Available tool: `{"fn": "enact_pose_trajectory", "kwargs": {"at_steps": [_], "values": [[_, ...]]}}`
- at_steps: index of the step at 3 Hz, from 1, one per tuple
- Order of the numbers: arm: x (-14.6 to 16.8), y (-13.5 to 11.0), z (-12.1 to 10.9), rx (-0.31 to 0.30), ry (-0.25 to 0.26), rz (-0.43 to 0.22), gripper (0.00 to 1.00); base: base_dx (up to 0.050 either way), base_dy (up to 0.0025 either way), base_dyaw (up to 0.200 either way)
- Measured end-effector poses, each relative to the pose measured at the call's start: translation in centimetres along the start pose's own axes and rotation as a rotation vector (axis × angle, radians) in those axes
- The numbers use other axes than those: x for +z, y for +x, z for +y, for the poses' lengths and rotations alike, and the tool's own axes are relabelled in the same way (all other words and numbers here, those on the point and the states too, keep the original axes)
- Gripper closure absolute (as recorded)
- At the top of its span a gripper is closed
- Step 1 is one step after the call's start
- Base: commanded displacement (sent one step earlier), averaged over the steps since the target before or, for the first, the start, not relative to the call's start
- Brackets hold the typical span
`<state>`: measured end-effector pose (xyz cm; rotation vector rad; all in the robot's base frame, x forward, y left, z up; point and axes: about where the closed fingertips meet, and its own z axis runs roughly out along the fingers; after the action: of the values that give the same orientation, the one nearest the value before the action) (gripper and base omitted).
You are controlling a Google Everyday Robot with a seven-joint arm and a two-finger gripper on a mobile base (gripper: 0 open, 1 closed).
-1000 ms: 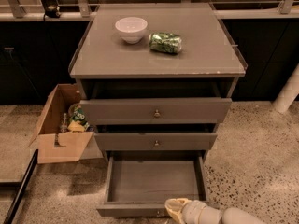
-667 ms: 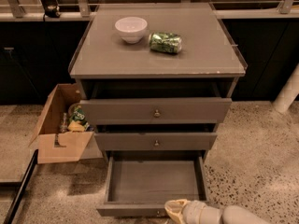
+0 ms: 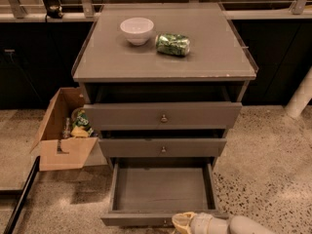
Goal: Close bottom drawer
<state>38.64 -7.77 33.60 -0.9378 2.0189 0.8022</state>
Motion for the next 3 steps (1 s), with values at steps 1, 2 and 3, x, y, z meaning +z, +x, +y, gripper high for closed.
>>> {"fn": "enact_pose_trajectory", "kwargs": {"at_steps": [1,2,3], "values": [[1.9,2.7,-0.3,0.01,-0.042,0.017,1.0,0.0,0.0,0.0],[3.0,4.5,-0.4,0.028,-0.066,0.038,1.0,0.0,0.0,0.0],[4.3,6.4,0.0,0.059,-0.083,0.064,1.0,0.0,0.0,0.0]]}}
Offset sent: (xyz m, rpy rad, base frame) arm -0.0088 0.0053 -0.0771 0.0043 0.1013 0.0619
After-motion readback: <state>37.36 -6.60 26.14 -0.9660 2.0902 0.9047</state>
